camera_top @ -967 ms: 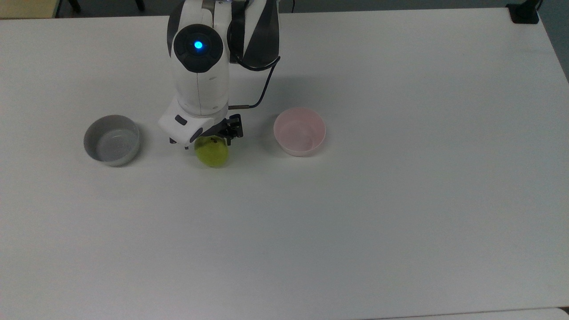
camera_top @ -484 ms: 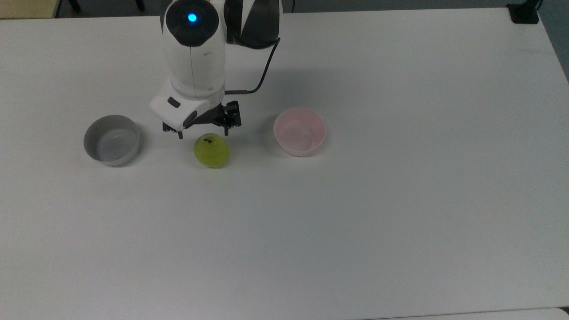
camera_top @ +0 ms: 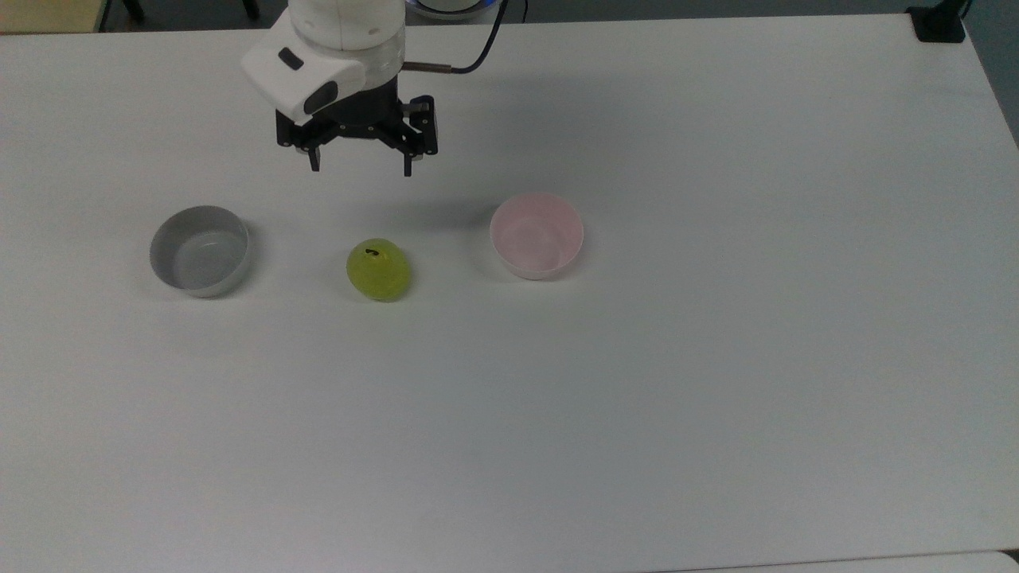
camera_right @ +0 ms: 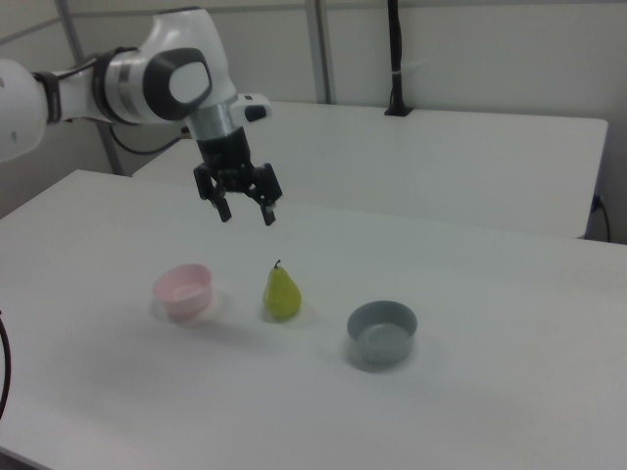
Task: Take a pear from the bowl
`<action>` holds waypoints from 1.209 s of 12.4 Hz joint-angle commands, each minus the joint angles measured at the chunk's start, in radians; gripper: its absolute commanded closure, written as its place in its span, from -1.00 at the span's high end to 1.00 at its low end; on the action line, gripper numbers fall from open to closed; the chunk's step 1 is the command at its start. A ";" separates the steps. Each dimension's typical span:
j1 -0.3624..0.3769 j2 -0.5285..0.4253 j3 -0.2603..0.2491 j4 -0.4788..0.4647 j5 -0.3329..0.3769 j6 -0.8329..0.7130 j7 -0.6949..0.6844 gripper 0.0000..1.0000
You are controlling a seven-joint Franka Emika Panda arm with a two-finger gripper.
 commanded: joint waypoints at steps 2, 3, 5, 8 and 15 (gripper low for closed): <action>0.022 -0.092 -0.002 -0.015 0.025 -0.095 0.061 1.00; 0.022 -0.118 -0.002 -0.017 0.051 -0.115 0.061 1.00; 0.019 -0.152 -0.004 -0.017 0.091 -0.156 0.059 1.00; 0.021 -0.162 -0.004 -0.013 0.089 -0.178 0.058 1.00; 0.021 -0.176 -0.004 -0.013 0.088 -0.184 0.058 1.00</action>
